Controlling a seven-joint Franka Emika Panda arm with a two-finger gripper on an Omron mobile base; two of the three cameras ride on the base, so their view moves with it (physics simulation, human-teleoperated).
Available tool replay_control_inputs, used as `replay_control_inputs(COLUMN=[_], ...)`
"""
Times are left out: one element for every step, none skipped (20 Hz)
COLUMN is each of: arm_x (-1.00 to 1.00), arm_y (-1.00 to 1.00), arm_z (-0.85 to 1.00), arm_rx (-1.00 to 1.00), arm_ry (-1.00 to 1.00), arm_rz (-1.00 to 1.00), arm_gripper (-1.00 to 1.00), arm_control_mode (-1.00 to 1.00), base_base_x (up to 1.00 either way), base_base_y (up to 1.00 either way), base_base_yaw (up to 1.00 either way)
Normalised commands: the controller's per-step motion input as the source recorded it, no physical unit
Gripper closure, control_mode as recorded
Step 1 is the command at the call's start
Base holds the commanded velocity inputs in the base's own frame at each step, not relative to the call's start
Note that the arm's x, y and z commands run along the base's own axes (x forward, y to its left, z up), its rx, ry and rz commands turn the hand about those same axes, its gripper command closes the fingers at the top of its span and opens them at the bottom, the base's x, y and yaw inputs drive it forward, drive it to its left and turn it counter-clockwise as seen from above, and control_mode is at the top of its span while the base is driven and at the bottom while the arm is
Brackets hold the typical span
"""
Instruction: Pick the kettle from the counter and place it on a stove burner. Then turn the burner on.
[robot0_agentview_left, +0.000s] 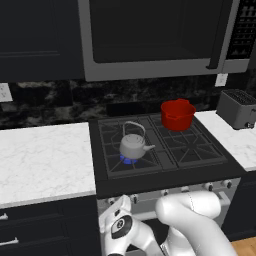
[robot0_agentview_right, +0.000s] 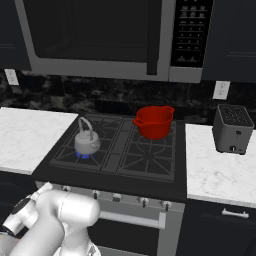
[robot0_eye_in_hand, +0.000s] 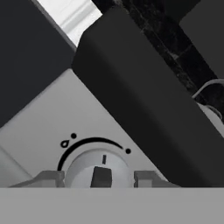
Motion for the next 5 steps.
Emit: replay_control_inputs(arm_x=[-0.01,-0.01,0.00,0.00,0.00], arm_y=[0.00,0.00,0.00,0.00,0.00], arm_z=[0.00,0.00,0.00,0.00,0.00], arm_rx=[-0.25,-0.25,-0.25,-0.24,-0.23], arm_ry=[0.00,0.00,0.00,0.00,0.00], arm_rz=[0.00,0.00,0.00,0.00,0.00], arm_gripper=[1.00,1.00,1.00,1.00,1.00], arm_control_mode=[-1.00,-1.00,-1.00,-1.00,-1.00], base_base_x=[0.00,0.00,0.00,0.00,0.00], base_base_y=[0.00,0.00,0.00,0.00,0.00], base_base_yaw=[0.00,0.00,0.00,0.00,0.00])
